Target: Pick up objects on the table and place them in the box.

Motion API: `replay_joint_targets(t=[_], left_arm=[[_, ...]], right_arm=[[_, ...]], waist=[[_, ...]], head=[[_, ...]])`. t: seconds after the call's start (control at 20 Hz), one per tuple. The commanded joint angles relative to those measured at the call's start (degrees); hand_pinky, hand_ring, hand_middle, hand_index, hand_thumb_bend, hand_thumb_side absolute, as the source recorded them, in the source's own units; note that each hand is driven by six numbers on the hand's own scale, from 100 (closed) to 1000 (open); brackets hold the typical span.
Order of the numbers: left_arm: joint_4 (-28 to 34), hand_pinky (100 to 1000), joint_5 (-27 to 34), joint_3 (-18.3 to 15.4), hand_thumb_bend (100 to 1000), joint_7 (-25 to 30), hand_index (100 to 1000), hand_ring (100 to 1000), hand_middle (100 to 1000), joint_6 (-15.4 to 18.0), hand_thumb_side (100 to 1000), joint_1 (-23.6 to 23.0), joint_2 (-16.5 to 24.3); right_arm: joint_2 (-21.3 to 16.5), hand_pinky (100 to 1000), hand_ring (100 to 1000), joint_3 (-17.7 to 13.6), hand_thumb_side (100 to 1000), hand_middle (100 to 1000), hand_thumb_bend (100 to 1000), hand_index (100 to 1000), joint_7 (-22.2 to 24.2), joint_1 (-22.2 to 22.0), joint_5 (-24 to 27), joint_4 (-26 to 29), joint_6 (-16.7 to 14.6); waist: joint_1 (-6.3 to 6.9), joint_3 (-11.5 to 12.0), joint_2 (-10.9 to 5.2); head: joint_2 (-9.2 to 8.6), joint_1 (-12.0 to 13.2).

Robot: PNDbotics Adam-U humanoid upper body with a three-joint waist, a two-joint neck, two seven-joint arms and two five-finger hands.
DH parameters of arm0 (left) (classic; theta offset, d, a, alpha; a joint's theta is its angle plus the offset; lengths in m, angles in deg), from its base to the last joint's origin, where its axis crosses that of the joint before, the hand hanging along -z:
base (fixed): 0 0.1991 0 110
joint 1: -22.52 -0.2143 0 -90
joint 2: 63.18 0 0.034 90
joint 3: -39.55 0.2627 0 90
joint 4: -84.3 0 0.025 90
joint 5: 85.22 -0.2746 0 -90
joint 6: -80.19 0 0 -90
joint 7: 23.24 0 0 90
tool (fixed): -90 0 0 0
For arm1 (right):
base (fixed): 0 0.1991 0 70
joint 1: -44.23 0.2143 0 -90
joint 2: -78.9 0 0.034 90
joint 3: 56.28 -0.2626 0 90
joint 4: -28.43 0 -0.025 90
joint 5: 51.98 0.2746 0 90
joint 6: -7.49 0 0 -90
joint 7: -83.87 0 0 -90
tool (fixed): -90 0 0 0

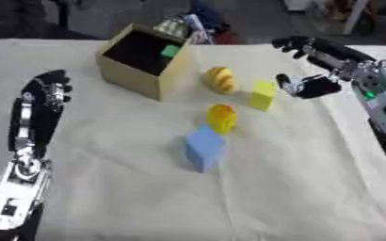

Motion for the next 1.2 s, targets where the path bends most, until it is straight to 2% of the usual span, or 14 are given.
replay_joint_targets(t=[0.05,0.1,0.15,0.2,0.4,0.6,0.8,0.95,1.2], left_arm=[[0.72,653,0.29,0.01,100,0.24,751,668,636,0.18,748,0.52,0.72],[0.72,653,0.3,0.02,100,0.27,751,668,635,0.19,748,0.54,0.71],[0.72,653,0.31,0.05,100,0.3,751,668,635,0.19,748,0.56,0.71],[0.71,653,0.32,0.07,100,0.34,751,668,635,0.2,749,0.58,0.71],[0.7,653,0.37,0.18,100,0.47,752,668,635,0.22,749,0.71,0.69],[0.64,653,0.47,0.34,100,0.66,752,668,635,0.23,749,0.83,0.71],[0.59,653,0.56,0.45,100,0.84,752,668,635,0.25,749,0.89,0.69],[0.53,653,0.65,0.52,100,0.92,752,668,635,0.25,749,0.88,0.69],[0.5,653,0.81,0.87,100,1.31,753,668,635,0.34,750,1.09,0.62]], right_arm=[[-0.34,908,1000,-0.73,352,997,100,1000,2.04,2.14,-1.94,-0.41,-0.18],[-0.21,920,1000,-0.81,423,1000,100,1000,2.79,2.42,-2.56,-0.8,-0.12],[-0.03,921,1000,-0.96,454,1000,100,1000,3.51,2.72,-3.13,-1.3,-0.02],[0.19,920,1000,-1.18,556,1000,100,1000,4.1,2.98,-3.57,-1.89,0.14],[1.48,920,1000,-1.93,652,1000,100,1000,6.03,3.97,-4.8,-5.1,0.87],[3.33,917,1000,-2.51,621,995,100,1000,7.41,5.24,-6.95,-9.37,0.95],[5.58,917,1000,-3.8,647,995,100,1000,7.54,6.11,-11.01,-14.18,0.93],[6.99,915,1000,-5.04,638,992,100,1000,6.25,6.91,-13.46,-16.18,0.96],[8.93,911,1000,-7.61,555,984,100,1000,3.1,9.47,-17.75,-17.75,2.75]], waist=[[0.53,0.15,-1.2],[0.54,0.23,-1.16],[0.56,0.32,-1.12],[0.58,0.41,-1.08],[0.76,0.86,-0.96],[1.03,1.32,-0.8],[1.36,1.53,-0.74],[1.57,1.68,-0.71],[1.81,2.63,-0.57]], head=[[-0.16,-0.59],[-0.16,-0.88],[-0.16,-1.11],[-0.16,-1.35],[-0.16,-2.28],[-0.16,-3.3],[-0.16,-3.91],[-0.16,-4.15],[-0.16,-5.03]])
